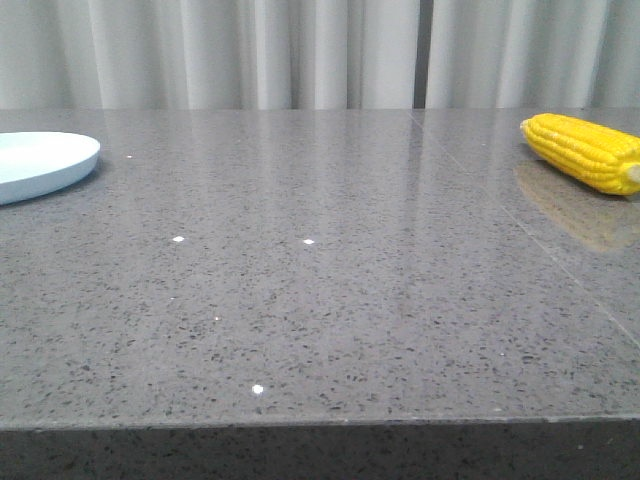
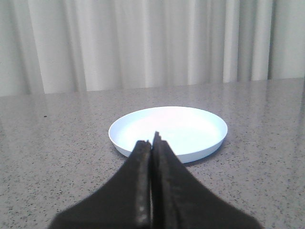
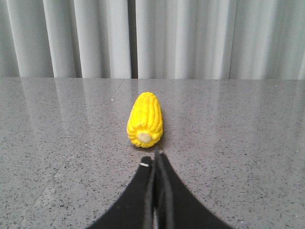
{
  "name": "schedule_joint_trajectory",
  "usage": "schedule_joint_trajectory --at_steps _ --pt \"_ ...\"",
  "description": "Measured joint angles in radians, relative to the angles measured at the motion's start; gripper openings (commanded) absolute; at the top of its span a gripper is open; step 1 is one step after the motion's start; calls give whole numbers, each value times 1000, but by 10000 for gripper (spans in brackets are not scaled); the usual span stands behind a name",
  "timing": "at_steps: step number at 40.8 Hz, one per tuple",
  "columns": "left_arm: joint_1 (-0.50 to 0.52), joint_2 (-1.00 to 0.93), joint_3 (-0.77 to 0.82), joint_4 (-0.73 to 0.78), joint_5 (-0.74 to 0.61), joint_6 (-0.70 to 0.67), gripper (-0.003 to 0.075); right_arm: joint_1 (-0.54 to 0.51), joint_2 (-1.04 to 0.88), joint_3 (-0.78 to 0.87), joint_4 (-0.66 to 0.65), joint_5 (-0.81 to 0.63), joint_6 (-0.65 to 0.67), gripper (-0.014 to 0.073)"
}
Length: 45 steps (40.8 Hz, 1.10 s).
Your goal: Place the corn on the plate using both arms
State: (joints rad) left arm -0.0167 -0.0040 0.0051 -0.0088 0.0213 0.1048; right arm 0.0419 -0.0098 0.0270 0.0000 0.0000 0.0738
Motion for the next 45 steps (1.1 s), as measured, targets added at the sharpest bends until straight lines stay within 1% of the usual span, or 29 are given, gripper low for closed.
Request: schedule_joint_trajectory --at_steps 30,38,41,45 --pt "0 0 0 0 0 0 -20 0 0 0 0 -9 0 -67" --pt "0 0 -2 0 -88 0 -20 0 0 0 0 -9 0 -67" --pt "0 0 -21 -5 -103 0 -20 0 0 -27 0 12 0 -67" --pt "0 0 -102 -29 -65 0 -20 0 0 -114 0 80 0 -67"
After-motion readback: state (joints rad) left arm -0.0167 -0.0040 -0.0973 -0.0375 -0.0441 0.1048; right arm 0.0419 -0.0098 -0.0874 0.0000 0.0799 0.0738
